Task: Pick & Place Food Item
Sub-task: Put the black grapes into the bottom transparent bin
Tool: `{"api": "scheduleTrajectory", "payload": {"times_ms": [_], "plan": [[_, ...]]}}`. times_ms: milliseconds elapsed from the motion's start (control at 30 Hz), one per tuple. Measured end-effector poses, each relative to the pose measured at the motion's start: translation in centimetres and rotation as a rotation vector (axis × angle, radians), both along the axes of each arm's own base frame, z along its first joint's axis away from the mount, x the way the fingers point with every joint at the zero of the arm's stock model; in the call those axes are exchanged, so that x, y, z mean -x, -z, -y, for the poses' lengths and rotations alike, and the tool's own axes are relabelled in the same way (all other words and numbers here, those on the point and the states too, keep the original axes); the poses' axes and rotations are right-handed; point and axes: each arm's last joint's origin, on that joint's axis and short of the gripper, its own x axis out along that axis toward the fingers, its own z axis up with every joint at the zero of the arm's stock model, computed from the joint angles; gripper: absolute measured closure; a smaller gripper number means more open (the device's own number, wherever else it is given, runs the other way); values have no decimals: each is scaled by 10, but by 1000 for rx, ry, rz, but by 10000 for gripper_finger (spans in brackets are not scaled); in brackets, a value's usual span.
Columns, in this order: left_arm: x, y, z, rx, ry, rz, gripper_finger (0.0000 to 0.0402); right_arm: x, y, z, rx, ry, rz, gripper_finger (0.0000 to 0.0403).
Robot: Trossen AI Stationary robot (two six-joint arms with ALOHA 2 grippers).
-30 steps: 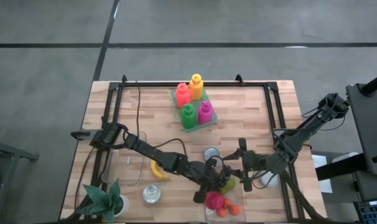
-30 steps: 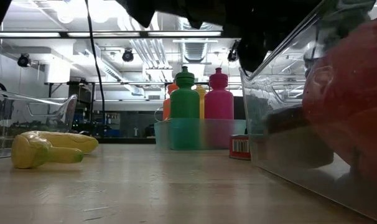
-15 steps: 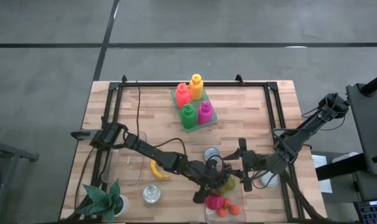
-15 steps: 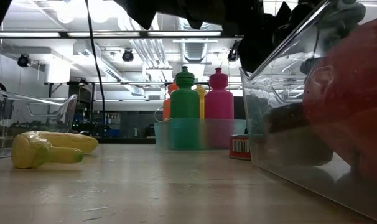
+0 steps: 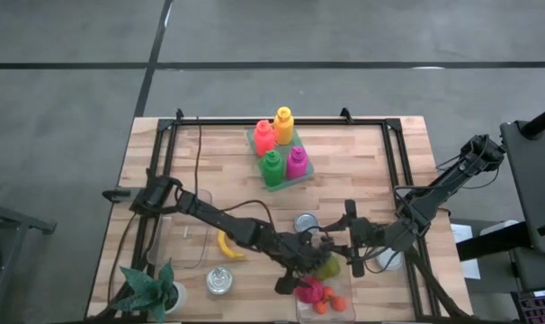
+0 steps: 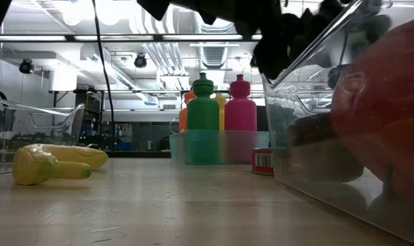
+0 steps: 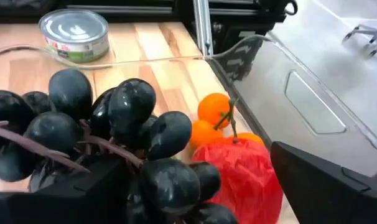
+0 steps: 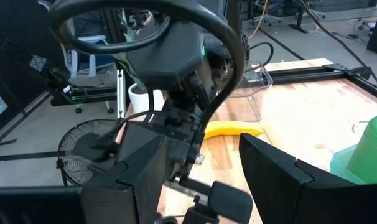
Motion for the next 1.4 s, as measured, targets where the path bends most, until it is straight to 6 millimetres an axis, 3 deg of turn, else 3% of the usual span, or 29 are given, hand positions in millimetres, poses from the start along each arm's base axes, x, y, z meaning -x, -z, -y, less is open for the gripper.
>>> {"api": "scheduleTrajectory", "payload": {"times_ms": [267,633,833,967,1200,1400], "plan": [[4,-31,-2,-56,13,52,45,0,0,0,0,0,0,203],[8,-33,-3,-66,6,17,44,0,0,0,0,-1,0,203],[12,-45,-3,-60,7,37,44,0,0,0,0,-1,1,203],[14,-40,-2,-55,0,-16,44,0,0,0,0,-1,0,203],[19,-51,-2,-117,-3,-153,44,0,0,0,0,-1,0,203],[18,-51,-2,-121,-12,-152,44,0,0,0,0,-1,0,203]]}}
